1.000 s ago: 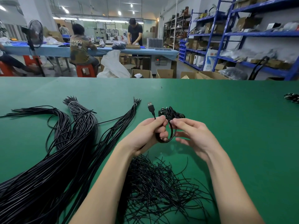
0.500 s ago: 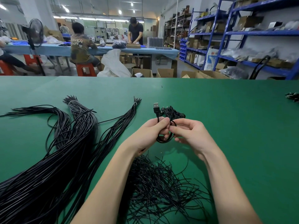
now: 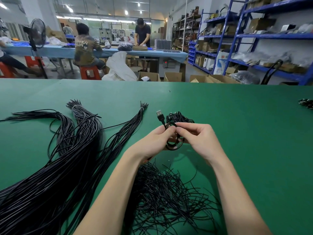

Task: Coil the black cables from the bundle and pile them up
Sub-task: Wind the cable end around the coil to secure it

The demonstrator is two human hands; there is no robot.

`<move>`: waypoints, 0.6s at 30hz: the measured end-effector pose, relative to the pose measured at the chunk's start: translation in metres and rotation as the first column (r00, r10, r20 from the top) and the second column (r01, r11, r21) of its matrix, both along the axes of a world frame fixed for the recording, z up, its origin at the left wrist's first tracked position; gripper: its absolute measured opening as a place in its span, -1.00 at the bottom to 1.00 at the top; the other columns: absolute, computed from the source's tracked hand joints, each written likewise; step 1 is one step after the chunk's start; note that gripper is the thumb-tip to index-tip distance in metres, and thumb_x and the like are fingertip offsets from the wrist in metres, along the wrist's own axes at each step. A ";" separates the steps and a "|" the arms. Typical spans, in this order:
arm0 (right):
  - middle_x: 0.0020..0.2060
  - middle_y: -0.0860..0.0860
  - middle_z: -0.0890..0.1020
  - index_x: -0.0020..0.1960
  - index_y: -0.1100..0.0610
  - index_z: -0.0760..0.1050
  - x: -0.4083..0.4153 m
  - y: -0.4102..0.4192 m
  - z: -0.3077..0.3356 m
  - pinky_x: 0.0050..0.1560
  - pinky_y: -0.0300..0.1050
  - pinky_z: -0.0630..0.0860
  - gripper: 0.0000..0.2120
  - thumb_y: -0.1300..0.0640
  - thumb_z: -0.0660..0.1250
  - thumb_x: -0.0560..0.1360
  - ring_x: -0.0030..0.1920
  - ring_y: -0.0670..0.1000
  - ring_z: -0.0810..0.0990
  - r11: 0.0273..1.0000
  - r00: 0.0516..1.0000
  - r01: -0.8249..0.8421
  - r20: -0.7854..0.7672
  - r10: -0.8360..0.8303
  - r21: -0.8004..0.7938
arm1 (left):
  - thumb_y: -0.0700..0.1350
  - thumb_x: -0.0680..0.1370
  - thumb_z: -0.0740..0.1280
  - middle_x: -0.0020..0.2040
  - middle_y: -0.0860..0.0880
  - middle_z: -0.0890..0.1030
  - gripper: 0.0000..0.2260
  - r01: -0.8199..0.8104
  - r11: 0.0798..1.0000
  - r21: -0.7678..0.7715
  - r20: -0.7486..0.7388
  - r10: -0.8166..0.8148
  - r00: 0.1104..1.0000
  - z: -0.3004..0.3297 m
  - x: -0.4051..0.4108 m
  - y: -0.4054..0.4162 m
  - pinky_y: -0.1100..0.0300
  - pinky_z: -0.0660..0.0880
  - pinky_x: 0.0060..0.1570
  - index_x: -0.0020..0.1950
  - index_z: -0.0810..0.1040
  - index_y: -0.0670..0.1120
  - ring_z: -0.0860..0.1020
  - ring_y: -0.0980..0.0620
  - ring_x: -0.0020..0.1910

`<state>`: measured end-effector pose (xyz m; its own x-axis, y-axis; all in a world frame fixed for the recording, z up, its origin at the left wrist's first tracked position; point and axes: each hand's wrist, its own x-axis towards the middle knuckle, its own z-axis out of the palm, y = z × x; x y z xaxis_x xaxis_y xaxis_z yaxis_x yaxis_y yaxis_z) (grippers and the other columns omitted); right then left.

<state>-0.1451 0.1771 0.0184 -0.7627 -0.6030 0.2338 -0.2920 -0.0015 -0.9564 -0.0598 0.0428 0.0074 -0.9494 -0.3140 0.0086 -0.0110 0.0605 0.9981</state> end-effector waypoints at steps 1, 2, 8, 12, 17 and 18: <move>-0.18 -0.17 0.75 -0.05 -0.13 0.69 0.001 0.000 0.001 -0.03 -0.43 0.55 -0.79 0.20 0.46 0.55 -0.12 -0.21 0.72 0.999 0.998 0.000 -0.067 0.003 0.039 | -0.03 0.71 0.17 0.08 -0.12 0.62 -0.76 -0.021 1.000 0.013 -0.001 0.021 1.000 0.000 -0.001 -0.001 -0.18 0.45 0.34 0.10 0.54 -0.16 0.58 -0.16 0.26; -0.20 -0.25 0.74 -0.05 -0.17 0.68 0.001 0.000 0.002 -0.07 -0.51 0.49 -0.77 0.18 0.46 0.55 -0.12 -0.29 0.69 0.998 0.993 0.009 -0.114 -0.002 0.060 | -0.05 0.71 0.17 0.08 -0.15 0.60 -0.77 -0.026 0.999 0.044 -0.009 0.027 1.000 0.000 -0.001 -0.001 -0.22 0.48 0.30 0.05 0.52 -0.17 0.59 -0.20 0.24; -0.25 -0.22 0.74 -0.12 -0.17 0.72 0.001 0.001 0.001 -0.17 -0.40 0.52 -0.90 0.05 0.54 0.47 -0.26 -0.25 0.67 0.996 0.981 0.080 -0.179 -0.072 0.040 | -0.03 0.72 0.15 0.14 0.01 0.66 -0.79 -0.010 1.000 0.028 -0.054 0.011 0.998 0.005 0.002 0.004 0.02 0.60 0.15 0.14 0.55 -0.05 0.68 0.05 0.05; -0.23 -0.22 0.70 -0.17 -0.23 0.71 0.004 -0.005 -0.005 -0.25 -0.31 0.47 -0.90 -0.01 0.54 0.45 -0.28 -0.16 0.59 0.980 0.933 0.198 -0.305 -0.189 -0.001 | -0.07 0.72 0.14 0.13 -0.17 0.64 -0.79 0.074 0.939 0.337 -0.111 -0.039 0.993 0.008 0.004 0.009 -0.14 0.66 -0.05 0.16 0.44 -0.20 0.70 -0.10 -0.13; -0.35 -0.15 0.63 -0.28 -0.16 0.72 -0.002 0.001 -0.002 -0.32 -0.18 0.37 -0.76 -0.05 0.43 0.55 -0.39 -0.07 0.40 0.990 0.980 0.102 -0.180 -0.083 0.098 | -0.04 0.73 0.11 -0.23 -0.07 0.59 -0.83 0.032 0.963 0.268 -0.090 -0.008 0.996 0.005 0.001 0.011 0.22 0.43 -0.46 0.10 0.35 -0.14 0.55 0.02 -0.39; -0.35 -0.12 0.63 -0.21 -0.08 0.74 -0.003 0.003 0.000 -0.35 -0.20 0.37 -0.76 -0.04 0.39 0.59 -0.40 -0.08 0.39 0.996 0.997 0.061 -0.055 -0.057 0.065 | -0.02 0.73 0.10 -0.28 -0.03 0.55 -0.83 0.033 0.973 0.227 -0.070 -0.018 0.997 0.004 0.001 0.010 0.25 0.37 -0.48 0.09 0.34 -0.11 0.48 0.05 -0.43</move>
